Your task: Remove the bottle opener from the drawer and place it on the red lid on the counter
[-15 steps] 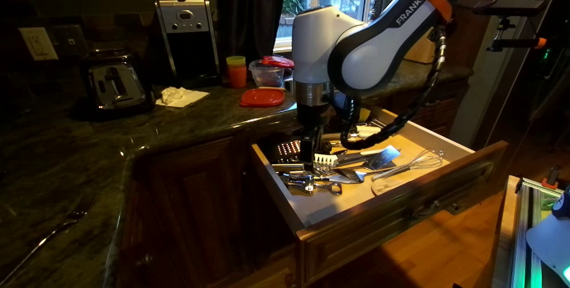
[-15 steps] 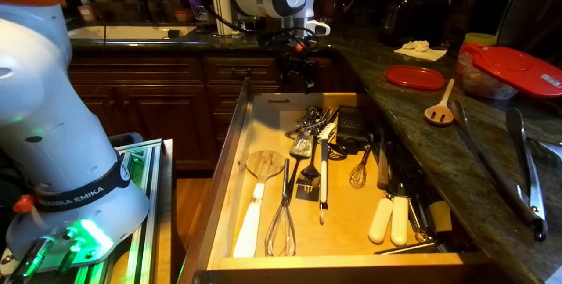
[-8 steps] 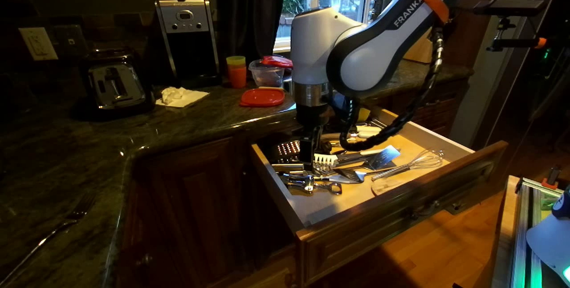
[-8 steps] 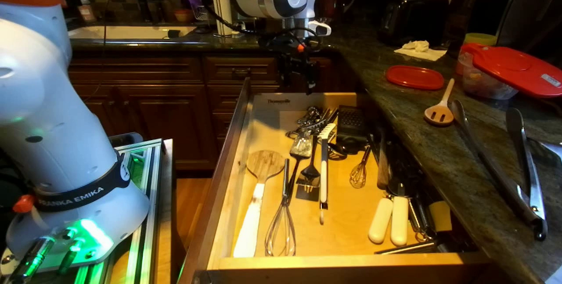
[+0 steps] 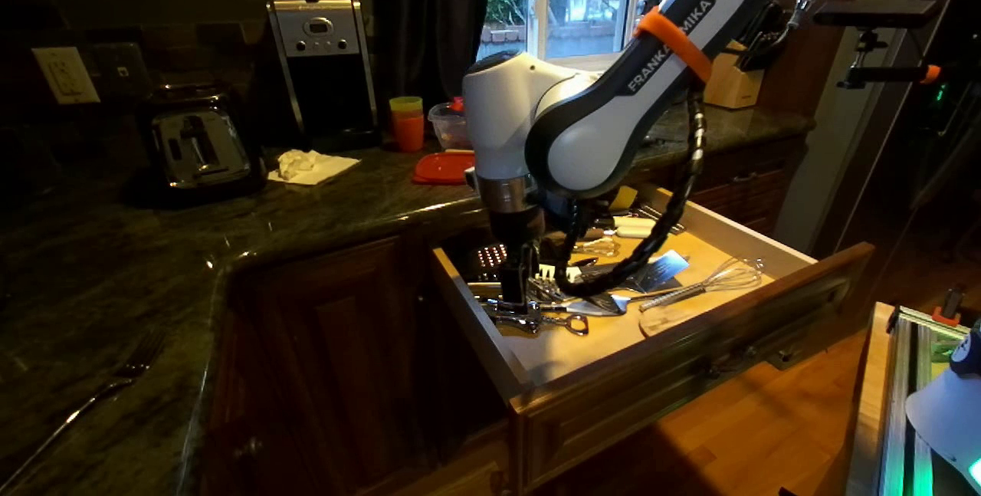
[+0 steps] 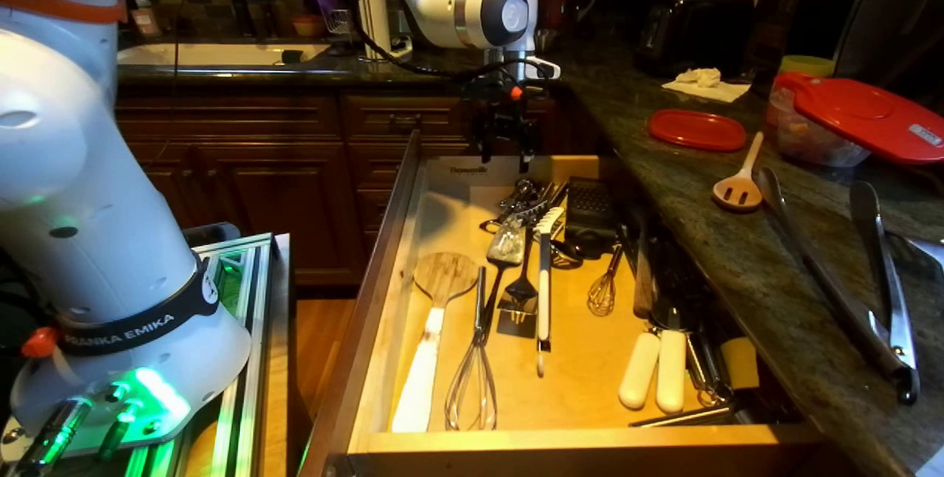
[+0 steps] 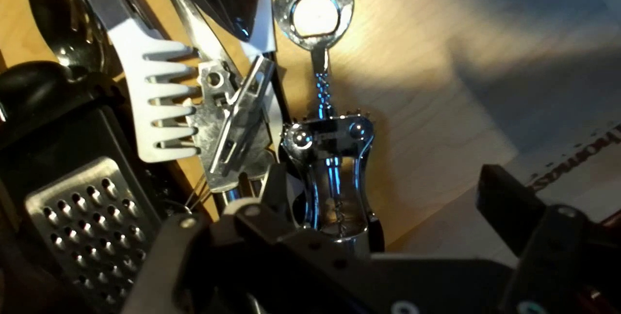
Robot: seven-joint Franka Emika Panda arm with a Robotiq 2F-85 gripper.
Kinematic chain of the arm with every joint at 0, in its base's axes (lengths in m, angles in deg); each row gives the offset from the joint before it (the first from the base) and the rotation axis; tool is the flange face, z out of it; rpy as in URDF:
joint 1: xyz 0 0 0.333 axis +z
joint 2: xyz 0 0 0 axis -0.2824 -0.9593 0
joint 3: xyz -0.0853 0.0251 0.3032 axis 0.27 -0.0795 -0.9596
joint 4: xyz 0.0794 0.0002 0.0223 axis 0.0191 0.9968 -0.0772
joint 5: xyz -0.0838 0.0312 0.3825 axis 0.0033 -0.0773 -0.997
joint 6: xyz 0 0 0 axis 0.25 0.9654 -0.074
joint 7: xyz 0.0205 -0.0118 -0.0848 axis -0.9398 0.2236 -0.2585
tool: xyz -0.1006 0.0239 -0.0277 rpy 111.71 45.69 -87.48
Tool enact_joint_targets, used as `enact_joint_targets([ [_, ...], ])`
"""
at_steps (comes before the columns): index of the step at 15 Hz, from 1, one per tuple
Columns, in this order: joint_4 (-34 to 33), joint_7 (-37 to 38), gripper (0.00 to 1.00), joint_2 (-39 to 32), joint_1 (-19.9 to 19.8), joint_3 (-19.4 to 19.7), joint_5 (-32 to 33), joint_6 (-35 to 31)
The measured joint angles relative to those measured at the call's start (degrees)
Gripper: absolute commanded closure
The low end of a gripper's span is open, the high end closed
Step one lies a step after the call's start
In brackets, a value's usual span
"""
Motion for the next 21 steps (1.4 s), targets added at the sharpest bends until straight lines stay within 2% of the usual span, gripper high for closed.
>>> enact_joint_targets([
  [6,-4.9,0.1,0.00,-6.1,2.2,2.1,1.3,1.5],
  [11,-8.0,0.1,0.15,-10.0,3.5,4.2,3.9,1.5],
  [12,-8.6,0.1,0.14,-10.5,3.7,4.5,4.1,1.5],
  [13,-9.1,0.1,0.20,-11.1,3.9,4.6,4.3,1.6],
  [14,-9.6,0.1,0.17,-11.5,4.1,4.8,4.3,1.6],
  [16,-10.4,0.1,0.19,-12.2,4.4,4.9,4.4,1.9],
  [17,-10.7,0.0,0.23,-12.4,4.4,5.0,4.4,2.1],
  [20,-11.2,0.0,0.26,-12.9,4.5,5.0,4.4,2.8],
  [21,-11.4,0.0,0.30,-13.0,4.5,5.0,4.4,3.0],
])
